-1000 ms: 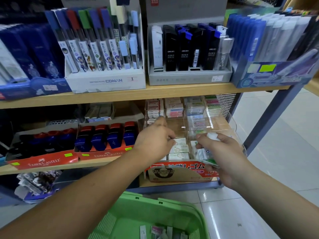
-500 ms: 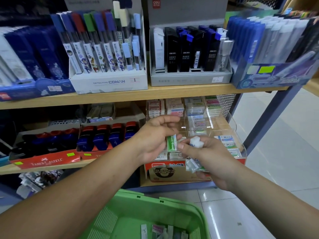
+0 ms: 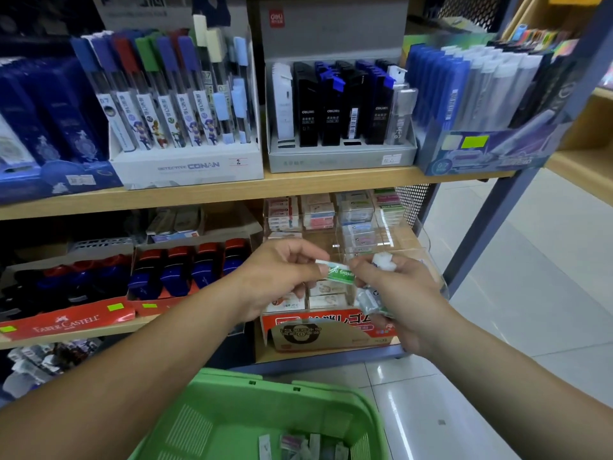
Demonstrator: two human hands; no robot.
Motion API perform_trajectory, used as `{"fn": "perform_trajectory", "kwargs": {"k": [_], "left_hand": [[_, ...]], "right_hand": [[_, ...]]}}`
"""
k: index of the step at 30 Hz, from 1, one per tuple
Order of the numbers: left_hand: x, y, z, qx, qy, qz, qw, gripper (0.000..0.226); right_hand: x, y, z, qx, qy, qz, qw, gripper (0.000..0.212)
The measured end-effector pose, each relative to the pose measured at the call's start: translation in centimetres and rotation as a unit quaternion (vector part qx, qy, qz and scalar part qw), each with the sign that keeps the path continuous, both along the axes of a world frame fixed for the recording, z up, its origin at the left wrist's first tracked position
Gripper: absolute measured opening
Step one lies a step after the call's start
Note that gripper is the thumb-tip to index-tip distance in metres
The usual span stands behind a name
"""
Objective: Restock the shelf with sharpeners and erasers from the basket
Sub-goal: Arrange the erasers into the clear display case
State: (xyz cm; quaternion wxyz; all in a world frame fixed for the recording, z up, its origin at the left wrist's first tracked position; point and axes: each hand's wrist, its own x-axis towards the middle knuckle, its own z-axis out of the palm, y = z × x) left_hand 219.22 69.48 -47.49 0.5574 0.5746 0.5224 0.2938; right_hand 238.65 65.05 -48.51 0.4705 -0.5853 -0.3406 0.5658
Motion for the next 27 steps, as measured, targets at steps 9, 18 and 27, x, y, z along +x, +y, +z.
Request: {"fn": "perform_trajectory", "kwargs": {"k": [9, 18, 27], "left_hand": [[3.5, -1.2, -0.1, 0.024, 0.018, 0.020, 0.999, 0.020], [5.6, -0.8, -1.1, 0.157, 0.187, -0.020, 0.970, 0.012], [6.9, 1.7, -3.0, 0.310, 0.312, -0.039, 0.897, 0.020]], "right_hand": [[7.7, -1.9, 2.0, -0.034, 0.084, -0.127, 0.988, 0.024], [9.7, -3.6, 1.3, -0.042, 0.140, -0.038, 0.989, 0.025], [8.5, -2.1, 0.6, -0.065, 0.178, -0.047, 0.981, 0.033]]}}
